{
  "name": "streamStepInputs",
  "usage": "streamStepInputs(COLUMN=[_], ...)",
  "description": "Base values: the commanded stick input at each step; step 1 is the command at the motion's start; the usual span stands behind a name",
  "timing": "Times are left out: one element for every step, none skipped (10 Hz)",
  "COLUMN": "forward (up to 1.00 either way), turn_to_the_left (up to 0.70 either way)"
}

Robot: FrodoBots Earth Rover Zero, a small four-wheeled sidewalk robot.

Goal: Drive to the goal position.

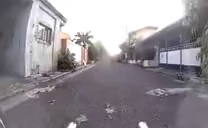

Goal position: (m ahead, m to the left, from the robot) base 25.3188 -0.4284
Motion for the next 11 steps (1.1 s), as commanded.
streamStepInputs(forward=[0.70, 0.70, 0.70, 0.70, 0.70, 0.70, 0.70, 0.70, 0.70, 0.70, 0.70], turn_to_the_left=[0.00, 0.00, 0.00, -0.11, -0.31, -0.26, -0.10, 0.00, 0.00, 0.00, 0.00])
